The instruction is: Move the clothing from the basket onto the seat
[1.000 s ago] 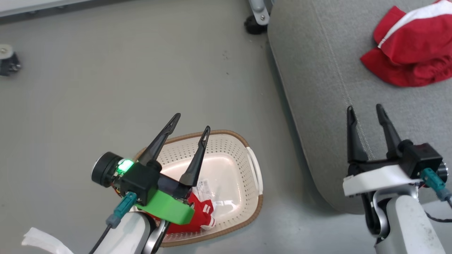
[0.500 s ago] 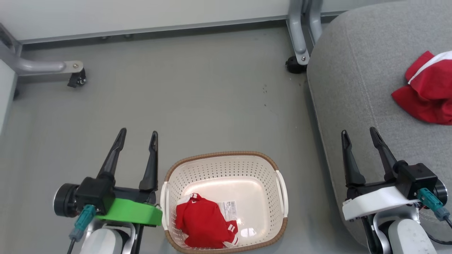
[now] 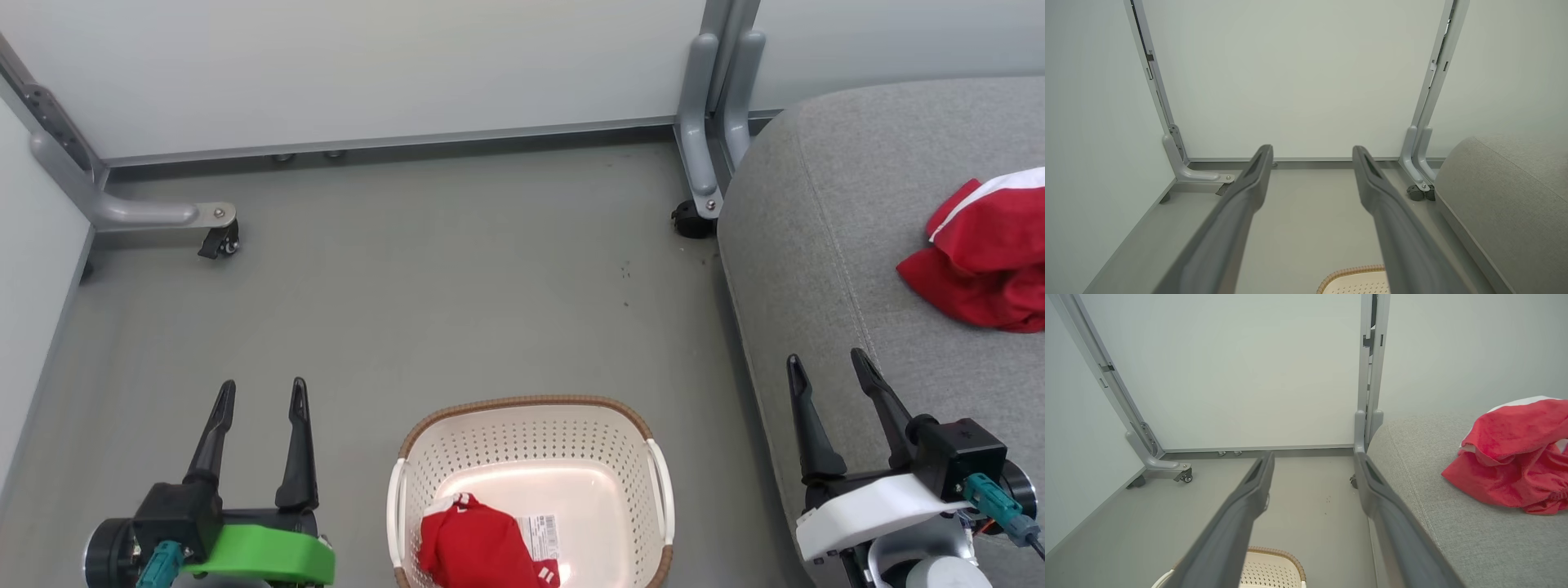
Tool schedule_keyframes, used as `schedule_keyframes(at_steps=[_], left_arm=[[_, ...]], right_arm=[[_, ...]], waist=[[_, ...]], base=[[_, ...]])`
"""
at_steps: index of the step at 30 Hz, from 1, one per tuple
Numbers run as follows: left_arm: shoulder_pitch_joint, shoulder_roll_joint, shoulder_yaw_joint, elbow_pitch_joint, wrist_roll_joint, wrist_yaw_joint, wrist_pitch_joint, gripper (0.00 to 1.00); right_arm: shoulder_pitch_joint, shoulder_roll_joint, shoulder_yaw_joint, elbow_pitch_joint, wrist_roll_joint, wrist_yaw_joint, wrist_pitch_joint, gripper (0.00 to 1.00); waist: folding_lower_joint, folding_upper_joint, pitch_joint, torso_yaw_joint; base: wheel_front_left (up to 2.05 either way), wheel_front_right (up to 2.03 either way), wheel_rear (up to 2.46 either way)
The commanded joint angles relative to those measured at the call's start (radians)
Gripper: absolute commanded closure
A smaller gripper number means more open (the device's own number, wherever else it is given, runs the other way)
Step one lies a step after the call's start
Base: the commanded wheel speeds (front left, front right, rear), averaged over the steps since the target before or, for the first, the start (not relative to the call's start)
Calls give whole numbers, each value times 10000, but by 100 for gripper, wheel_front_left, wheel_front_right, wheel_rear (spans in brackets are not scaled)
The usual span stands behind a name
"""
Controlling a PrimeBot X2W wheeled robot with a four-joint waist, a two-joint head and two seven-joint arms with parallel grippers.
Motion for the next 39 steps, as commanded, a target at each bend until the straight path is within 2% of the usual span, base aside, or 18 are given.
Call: schedule_keyframes(at_steps=[1,19,39], left_arm=[[214,-36,63,62,72,-80,-33,0],[851,-531,459,747,534,-618,-32,0],[495,-762,785,1317,799,-960,-34,0]], right_arm=[[167,-34,-23,-95,37,1,72,0],[879,-34,133,-481,-87,1,681,0],[823,-33,183,-613,-201,1,776,0]], waist=[[1,0,-194,-83],[1,0,-768,-129],[1,0,-792,-82]], base=[[0,0,0],[0,0,0],[0,0,0]])
